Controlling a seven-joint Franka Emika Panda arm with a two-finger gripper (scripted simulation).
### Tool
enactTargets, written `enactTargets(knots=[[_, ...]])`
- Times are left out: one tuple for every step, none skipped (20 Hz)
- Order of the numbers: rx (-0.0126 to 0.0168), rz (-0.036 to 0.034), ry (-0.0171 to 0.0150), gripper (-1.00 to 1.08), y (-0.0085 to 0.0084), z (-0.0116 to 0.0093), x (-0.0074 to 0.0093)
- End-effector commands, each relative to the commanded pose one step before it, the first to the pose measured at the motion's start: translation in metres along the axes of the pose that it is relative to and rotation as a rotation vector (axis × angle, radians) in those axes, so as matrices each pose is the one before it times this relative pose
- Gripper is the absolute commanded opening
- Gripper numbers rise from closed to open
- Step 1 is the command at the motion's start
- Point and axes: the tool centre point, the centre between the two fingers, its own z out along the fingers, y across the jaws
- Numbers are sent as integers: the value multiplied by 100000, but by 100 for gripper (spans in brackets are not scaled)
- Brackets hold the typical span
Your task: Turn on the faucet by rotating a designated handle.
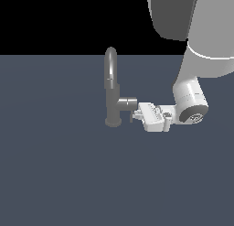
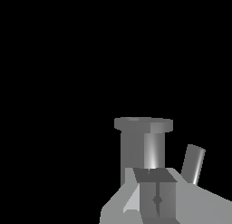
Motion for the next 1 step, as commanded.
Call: enactTargets(knots=[[-713, 1184, -573, -100, -10, 749, 813]])
